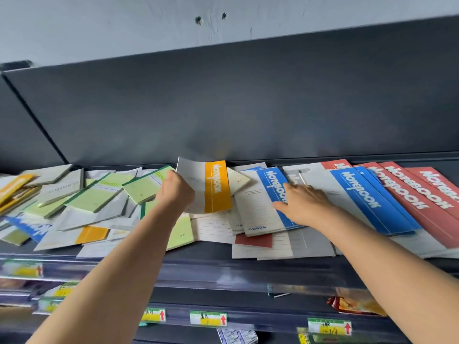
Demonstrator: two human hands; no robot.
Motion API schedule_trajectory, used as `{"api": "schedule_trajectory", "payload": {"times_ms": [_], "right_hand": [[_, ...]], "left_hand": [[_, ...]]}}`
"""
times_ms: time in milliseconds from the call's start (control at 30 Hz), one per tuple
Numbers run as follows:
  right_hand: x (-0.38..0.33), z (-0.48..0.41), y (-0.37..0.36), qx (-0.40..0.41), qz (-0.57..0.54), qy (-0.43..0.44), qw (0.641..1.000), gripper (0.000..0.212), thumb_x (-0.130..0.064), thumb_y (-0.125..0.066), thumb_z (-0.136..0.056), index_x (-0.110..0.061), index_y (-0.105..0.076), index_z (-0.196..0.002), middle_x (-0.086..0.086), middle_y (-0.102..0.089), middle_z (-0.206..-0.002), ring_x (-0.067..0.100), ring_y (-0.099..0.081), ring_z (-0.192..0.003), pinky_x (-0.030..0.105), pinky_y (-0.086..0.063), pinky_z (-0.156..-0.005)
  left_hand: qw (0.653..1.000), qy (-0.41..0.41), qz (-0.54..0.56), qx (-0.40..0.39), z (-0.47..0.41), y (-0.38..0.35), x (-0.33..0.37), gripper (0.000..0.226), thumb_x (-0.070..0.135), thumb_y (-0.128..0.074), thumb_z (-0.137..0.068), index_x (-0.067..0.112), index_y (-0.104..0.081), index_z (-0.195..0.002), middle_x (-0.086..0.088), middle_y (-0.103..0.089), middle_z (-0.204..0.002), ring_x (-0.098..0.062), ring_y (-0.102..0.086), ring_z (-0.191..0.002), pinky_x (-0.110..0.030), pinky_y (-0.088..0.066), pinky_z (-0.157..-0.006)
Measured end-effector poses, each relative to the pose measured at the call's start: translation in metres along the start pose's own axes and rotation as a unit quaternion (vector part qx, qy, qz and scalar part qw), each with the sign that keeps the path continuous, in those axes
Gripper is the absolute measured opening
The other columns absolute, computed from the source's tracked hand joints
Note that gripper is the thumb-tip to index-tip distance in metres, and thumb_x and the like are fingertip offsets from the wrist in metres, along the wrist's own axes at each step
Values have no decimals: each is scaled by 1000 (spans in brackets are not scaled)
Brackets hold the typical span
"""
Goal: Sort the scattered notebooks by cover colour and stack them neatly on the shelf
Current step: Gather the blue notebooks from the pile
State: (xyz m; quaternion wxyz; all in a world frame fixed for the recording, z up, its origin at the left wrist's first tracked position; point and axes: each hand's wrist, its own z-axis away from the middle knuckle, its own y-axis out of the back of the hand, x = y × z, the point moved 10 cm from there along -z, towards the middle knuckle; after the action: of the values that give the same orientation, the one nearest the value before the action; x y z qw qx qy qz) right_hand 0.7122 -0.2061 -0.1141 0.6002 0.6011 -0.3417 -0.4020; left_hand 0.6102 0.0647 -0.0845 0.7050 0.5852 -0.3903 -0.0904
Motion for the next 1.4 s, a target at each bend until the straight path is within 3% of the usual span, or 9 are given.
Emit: {"api": "schedule_trajectory", "payload": {"times_ms": [133,367,533,633,800,967,1067,1200,1400], "right_hand": [[0,-1,6,14,-29,-27,999,61,-57,-49,-90,-12,-42,-132,10,-53,-133,30,-44,-123,41,-38,-96],[14,-6,6,-8,-213,-107,971,51,-38,-78,-75,-9,-52,-108,7,-59,-110,26,-57,-94,30,-41,-69],[34,-11,11,-3,-279,-106,954,12,-16,-63,-84,-7,-62,-92,12,-67,-90,25,-58,-71,27,-39,-57],[68,-3,27,35,-194,-158,967,24,-11,-45,-90,-9,-51,-114,13,-59,-102,27,-53,-75,27,-37,-55],[100,7,27,39,-159,-212,963,51,-8,-38,-95,-5,-23,-143,17,-54,-122,28,-50,-84,33,-39,-64],[99,5,19,51,-208,-187,959,34,-10,-41,-96,-4,-35,-129,15,-53,-120,27,-51,-77,27,-32,-48],[99,7,20,57,-219,-180,957,29,-11,-40,-96,-6,-35,-125,11,-51,-107,24,-49,-72,27,-29,-47],[91,0,14,53,-274,-151,948,25,-12,-45,-93,-10,-38,-117,7,-51,-91,22,-50,-66,27,-37,-52],[81,-7,6,56,-271,-130,952,19,-13,-49,-89,-12,-45,-108,4,-53,-84,19,-49,-62,26,-33,-48]], "left_hand": [[988,-118,-87,51,13,-4,26,42,10,-53,-86,11,-48,-128,-11,-46,-132,-30,-42,-121,-39,-42,-89],[973,-196,-92,-81,42,-46,73,21,26,-60,-83,11,-63,-98,-7,-69,-82,-26,-68,-76,-33,-57,-72],[971,-202,-95,-84,43,-45,80,23,23,-61,-83,9,-58,-102,-5,-70,-80,-22,-70,-66,-30,-55,-72],[970,-204,-97,-86,46,-45,85,22,17,-58,-82,8,-59,-103,-5,-71,-76,-19,-70,-58,-25,-51,-63],[975,-166,-9,-145,47,-58,91,21,7,-63,-84,6,-55,-103,-11,-71,-82,-22,-73,-63,-40,-61,-71],[959,-111,102,-240,66,-75,108,23,7,-70,-86,8,-49,-97,-14,-71,-93,-25,-73,-80,-36,-61,-70],[969,-174,-32,-171,69,-66,117,14,20,-61,-90,9,-53,-94,-11,-69,-93,-22,-71,-78,-25,-52,-60],[954,-206,-203,-80,65,-51,110,34,30,-57,-91,4,-59,-113,-8,-65,-107,-26,-63,-97,-28,-43,-74],[986,-120,-78,-86,61,-59,90,49,26,-64,-87,4,-44,-126,-13,-53,-127,-29,-53,-111,-30,-40,-80]]}}
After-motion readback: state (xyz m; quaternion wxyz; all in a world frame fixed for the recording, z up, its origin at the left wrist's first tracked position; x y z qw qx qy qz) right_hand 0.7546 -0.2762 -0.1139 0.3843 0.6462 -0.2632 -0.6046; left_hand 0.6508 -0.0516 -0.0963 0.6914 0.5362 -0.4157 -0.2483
